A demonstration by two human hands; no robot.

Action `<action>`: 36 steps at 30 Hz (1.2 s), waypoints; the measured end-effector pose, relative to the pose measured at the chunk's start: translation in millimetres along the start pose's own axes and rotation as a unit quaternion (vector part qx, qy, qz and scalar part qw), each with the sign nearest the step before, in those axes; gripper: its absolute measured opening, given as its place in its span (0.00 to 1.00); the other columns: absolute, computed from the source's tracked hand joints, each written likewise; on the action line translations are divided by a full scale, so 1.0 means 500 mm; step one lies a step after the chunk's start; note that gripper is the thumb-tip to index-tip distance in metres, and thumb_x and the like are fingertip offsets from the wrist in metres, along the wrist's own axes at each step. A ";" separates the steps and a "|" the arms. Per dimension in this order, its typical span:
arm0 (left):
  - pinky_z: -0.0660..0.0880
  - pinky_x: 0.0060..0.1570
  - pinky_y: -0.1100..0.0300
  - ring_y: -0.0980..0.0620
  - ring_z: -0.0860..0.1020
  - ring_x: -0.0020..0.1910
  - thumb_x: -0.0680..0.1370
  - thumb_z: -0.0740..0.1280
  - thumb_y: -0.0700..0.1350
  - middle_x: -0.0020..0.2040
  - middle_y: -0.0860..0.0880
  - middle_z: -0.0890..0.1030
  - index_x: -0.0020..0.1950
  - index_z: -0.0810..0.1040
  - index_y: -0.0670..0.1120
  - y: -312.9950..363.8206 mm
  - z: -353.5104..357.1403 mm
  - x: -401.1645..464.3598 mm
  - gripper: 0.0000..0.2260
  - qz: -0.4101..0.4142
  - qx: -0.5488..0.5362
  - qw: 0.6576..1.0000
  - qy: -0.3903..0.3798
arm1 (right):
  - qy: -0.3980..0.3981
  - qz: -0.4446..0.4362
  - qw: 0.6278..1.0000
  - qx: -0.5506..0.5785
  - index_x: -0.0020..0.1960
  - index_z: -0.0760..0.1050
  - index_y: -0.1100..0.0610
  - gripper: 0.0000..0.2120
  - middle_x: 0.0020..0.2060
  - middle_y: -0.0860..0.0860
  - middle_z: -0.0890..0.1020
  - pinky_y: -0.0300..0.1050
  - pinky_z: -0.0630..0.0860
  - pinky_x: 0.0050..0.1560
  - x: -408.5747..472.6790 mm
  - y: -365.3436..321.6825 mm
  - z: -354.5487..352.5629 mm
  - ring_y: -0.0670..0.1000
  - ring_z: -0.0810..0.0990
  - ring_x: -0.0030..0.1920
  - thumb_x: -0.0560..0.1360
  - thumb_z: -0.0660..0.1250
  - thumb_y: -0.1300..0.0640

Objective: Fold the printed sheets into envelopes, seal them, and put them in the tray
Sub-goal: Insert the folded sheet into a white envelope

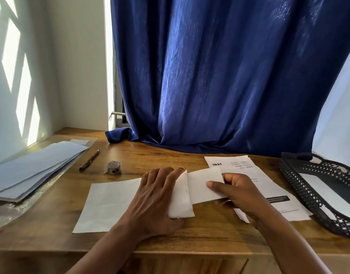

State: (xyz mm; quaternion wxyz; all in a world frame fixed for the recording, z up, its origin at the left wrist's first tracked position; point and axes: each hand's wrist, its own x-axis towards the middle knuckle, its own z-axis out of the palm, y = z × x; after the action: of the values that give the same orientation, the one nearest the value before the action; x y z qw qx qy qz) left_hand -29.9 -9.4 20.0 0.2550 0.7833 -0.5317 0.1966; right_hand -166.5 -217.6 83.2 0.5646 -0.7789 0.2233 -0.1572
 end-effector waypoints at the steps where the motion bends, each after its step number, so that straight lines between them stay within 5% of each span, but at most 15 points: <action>1: 0.64 0.71 0.51 0.53 0.63 0.68 0.65 0.71 0.73 0.72 0.54 0.64 0.81 0.53 0.56 0.002 -0.001 0.000 0.51 0.000 0.001 1.000 0.000 | 0.000 -0.012 1.000 -0.012 0.51 0.80 0.48 0.09 0.39 0.39 0.87 0.35 0.80 0.33 0.000 -0.003 0.016 0.47 0.88 0.40 0.73 0.76 0.48; 7: 0.66 0.69 0.49 0.52 0.65 0.66 0.64 0.72 0.71 0.71 0.52 0.66 0.81 0.55 0.54 0.006 -0.004 -0.001 0.51 0.004 0.008 1.000 0.006 | -0.002 -0.034 0.998 -0.043 0.48 0.84 0.52 0.06 0.37 0.45 0.88 0.41 0.82 0.37 -0.010 -0.003 0.111 0.48 0.87 0.38 0.74 0.77 0.51; 11: 0.67 0.68 0.49 0.51 0.65 0.66 0.63 0.72 0.69 0.70 0.52 0.67 0.81 0.55 0.54 0.008 -0.004 -0.001 0.51 0.002 0.017 1.000 0.008 | -0.001 -0.041 0.998 -0.048 0.44 0.85 0.51 0.05 0.35 0.41 0.86 0.31 0.73 0.31 -0.018 -0.002 0.140 0.41 0.84 0.36 0.74 0.76 0.50; 15: 0.67 0.68 0.50 0.51 0.65 0.66 0.64 0.71 0.69 0.69 0.52 0.67 0.81 0.56 0.53 0.008 -0.005 -0.001 0.51 -0.002 0.019 1.000 0.010 | 0.032 -0.035 0.998 -0.047 0.40 0.85 0.49 0.08 0.34 0.40 0.86 0.40 0.75 0.40 -0.011 -0.011 0.116 0.43 0.82 0.35 0.74 0.75 0.47; 19: 0.66 0.68 0.50 0.50 0.65 0.66 0.64 0.71 0.70 0.70 0.52 0.66 0.81 0.55 0.53 0.008 -0.006 -0.003 0.51 0.005 0.024 1.000 0.007 | -0.023 -0.007 0.998 -0.052 0.42 0.87 0.50 0.09 0.39 0.45 0.88 0.45 0.78 0.46 -0.004 -0.007 0.102 0.47 0.85 0.43 0.74 0.75 0.45; 22: 0.67 0.67 0.50 0.50 0.65 0.65 0.64 0.71 0.70 0.69 0.52 0.67 0.81 0.56 0.53 0.011 -0.008 -0.004 0.51 0.013 0.023 1.000 0.012 | -0.041 0.021 0.998 -0.040 0.44 0.88 0.53 0.09 0.38 0.51 0.88 0.45 0.76 0.40 0.004 0.000 0.116 0.52 0.82 0.38 0.75 0.75 0.48; 25: 0.67 0.67 0.50 0.50 0.65 0.65 0.65 0.72 0.70 0.69 0.52 0.67 0.81 0.55 0.53 0.011 -0.007 -0.004 0.51 0.013 0.021 1.000 0.006 | -0.057 0.020 0.996 -0.058 0.44 0.88 0.54 0.06 0.34 0.48 0.87 0.36 0.73 0.31 0.015 0.003 0.137 0.45 0.82 0.31 0.78 0.73 0.55; 31: 0.67 0.67 0.49 0.50 0.66 0.66 0.63 0.72 0.69 0.69 0.52 0.66 0.81 0.54 0.54 0.005 -0.001 -0.003 0.52 0.005 0.019 1.000 0.004 | -0.095 -0.004 0.994 -0.058 0.36 0.85 0.49 0.14 0.32 0.44 0.86 0.32 0.74 0.31 0.016 -0.002 0.161 0.40 0.83 0.33 0.78 0.72 0.62; 36: 0.62 0.74 0.49 0.51 0.63 0.72 0.63 0.71 0.76 0.74 0.54 0.63 0.82 0.49 0.57 -0.001 0.009 -0.002 0.55 -0.006 -0.004 1.000 -0.007 | -0.029 0.000 1.000 0.006 0.45 0.88 0.49 0.09 0.41 0.48 0.88 0.42 0.82 0.44 0.004 0.021 0.126 0.50 0.87 0.44 0.79 0.70 0.49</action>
State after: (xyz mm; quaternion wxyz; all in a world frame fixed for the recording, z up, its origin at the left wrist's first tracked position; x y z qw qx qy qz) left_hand -29.4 -11.1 15.8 0.2552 0.7869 -0.5296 0.1877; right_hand -135.3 -170.1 53.6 0.5756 -0.7796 0.2062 -0.1355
